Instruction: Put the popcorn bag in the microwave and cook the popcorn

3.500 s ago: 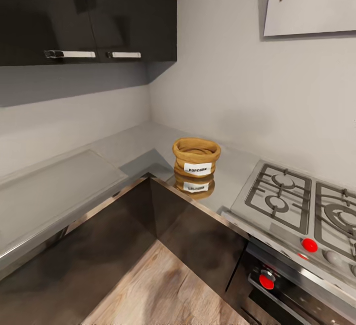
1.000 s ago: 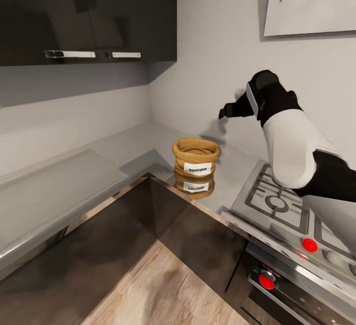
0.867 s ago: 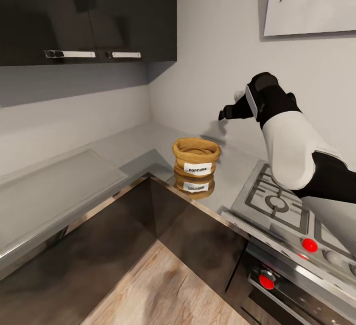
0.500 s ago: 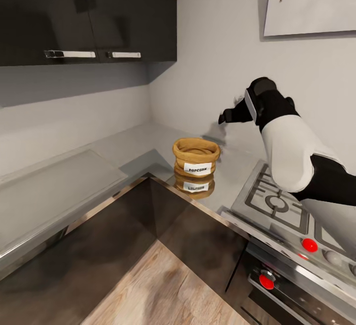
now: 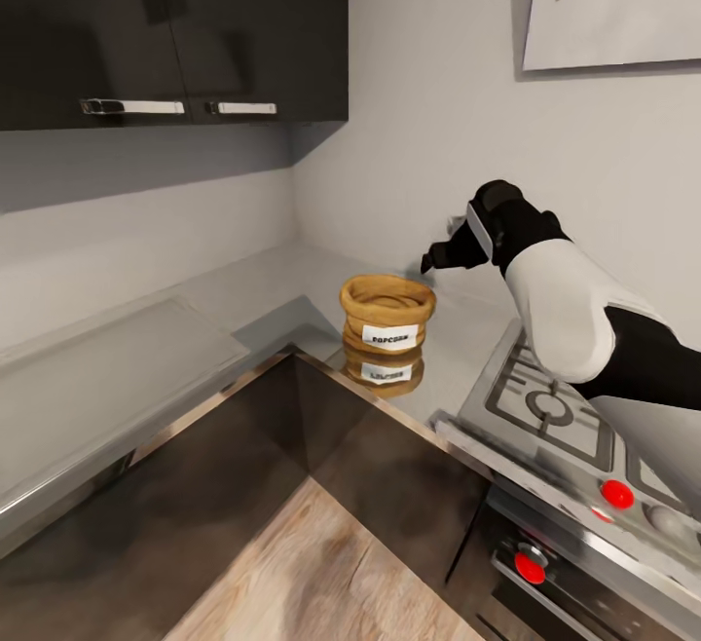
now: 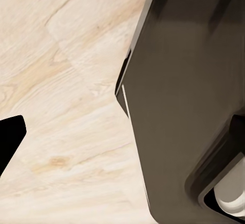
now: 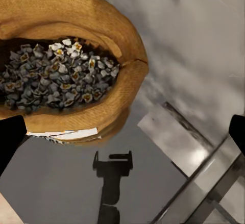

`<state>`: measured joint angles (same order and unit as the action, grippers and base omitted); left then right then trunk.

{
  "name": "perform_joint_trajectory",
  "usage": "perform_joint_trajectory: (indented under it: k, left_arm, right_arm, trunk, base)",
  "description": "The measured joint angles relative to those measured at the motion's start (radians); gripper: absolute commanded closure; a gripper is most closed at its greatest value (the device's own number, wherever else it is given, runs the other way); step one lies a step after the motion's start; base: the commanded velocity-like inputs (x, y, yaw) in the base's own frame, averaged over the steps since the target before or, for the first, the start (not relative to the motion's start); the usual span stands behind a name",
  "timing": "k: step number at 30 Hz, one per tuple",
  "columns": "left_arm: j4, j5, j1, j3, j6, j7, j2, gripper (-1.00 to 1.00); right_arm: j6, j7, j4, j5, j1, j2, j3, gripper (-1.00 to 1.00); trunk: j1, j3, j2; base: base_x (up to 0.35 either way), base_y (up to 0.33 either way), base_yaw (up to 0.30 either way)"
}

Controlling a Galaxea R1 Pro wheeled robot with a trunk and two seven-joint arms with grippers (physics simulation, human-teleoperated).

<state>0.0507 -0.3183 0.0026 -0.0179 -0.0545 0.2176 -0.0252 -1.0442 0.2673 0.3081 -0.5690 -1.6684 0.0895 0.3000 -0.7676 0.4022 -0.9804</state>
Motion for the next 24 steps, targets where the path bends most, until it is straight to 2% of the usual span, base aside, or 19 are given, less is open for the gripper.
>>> perform_joint_trajectory:
  k: [9, 17, 20, 22, 24]
  left_arm:
    - [0.0, 0.002, 0.0, 0.001, 0.0, -0.001, -0.001, -1.0]
    - [0.0, 0.002, 0.0, 0.0, 0.0, -0.001, 0.0, -1.0]
    - [0.0, 0.002, 0.0, 0.0, 0.0, -0.001, 0.0, -1.0]
    - [0.0, 0.001, 0.0, -0.001, 0.0, -0.001, 0.0, -1.0]
    - [0.0, 0.001, 0.0, -0.001, 0.0, 0.0, 0.0, -1.0]
  right_arm:
    - [0.0, -0.002, -0.001, -0.002, 0.0, -0.002, 0.0, -1.0]
    - [0.0, 0.007, -0.015, -0.001, 0.001, -0.005, -0.002, -1.0]
    - [0.0, 0.009, -0.048, -0.002, 0.001, -0.02, -0.003, -1.0]
    - [0.0, 0.01, -0.078, -0.002, 0.001, -0.04, -0.007, -1.0]
    - [0.0, 0.012, -0.086, -0.011, 0.001, -0.047, -0.009, -1.0]
  trunk:
    - [0.0, 0.0, 0.0]
    - [0.0, 0.0, 0.0]
    - [0.0, 0.0, 0.0]
    - [0.0, 0.0, 0.0]
    - [0.0, 0.0, 0.0]
  base:
    - [0.286, 0.0, 0.0]
    - [0.038, 0.0, 0.0]
    - [0.001, 0.0, 0.0]
    - [0.0, 0.0, 0.0]
    - [0.0, 0.0, 0.0]
